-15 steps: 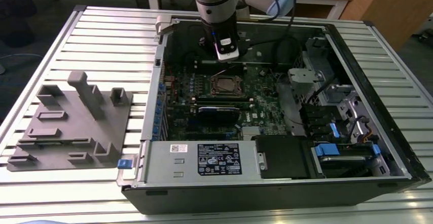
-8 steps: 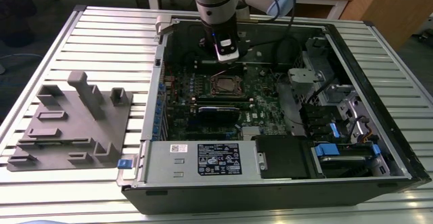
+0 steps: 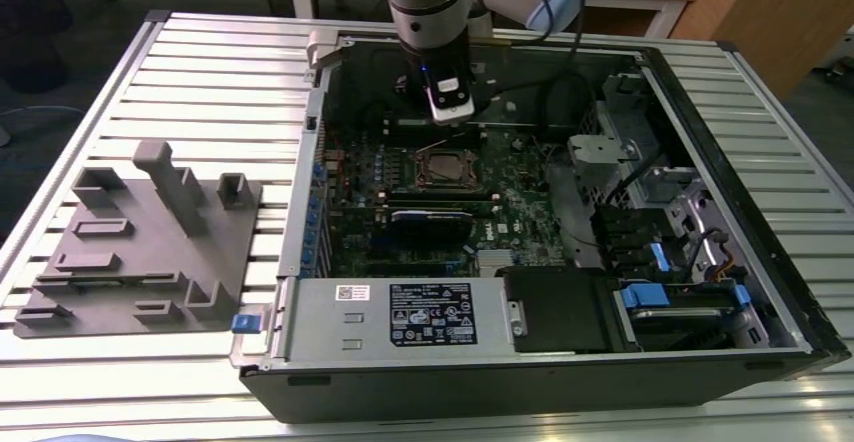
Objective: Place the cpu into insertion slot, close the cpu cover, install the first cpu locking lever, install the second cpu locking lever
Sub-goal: 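Install the first cpu locking lever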
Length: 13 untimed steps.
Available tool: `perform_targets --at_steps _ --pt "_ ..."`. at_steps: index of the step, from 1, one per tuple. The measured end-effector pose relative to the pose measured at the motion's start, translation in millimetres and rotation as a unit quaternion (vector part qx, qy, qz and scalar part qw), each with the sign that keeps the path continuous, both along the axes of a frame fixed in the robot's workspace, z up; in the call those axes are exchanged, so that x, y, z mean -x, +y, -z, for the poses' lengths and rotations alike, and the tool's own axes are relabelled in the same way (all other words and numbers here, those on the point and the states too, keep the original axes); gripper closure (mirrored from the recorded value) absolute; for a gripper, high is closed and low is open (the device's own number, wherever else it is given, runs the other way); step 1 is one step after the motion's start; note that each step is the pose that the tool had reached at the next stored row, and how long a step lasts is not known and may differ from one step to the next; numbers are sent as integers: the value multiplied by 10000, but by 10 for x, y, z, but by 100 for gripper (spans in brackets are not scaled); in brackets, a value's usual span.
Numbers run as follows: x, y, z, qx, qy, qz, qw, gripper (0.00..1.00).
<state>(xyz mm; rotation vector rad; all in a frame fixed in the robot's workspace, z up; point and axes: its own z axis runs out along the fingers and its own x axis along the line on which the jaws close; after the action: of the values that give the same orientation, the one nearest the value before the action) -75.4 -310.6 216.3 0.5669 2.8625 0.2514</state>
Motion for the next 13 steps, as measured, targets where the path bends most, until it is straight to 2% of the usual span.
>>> perform_targets --at_steps 13 --pt "-21 4 47 11 0 31 10000 89"
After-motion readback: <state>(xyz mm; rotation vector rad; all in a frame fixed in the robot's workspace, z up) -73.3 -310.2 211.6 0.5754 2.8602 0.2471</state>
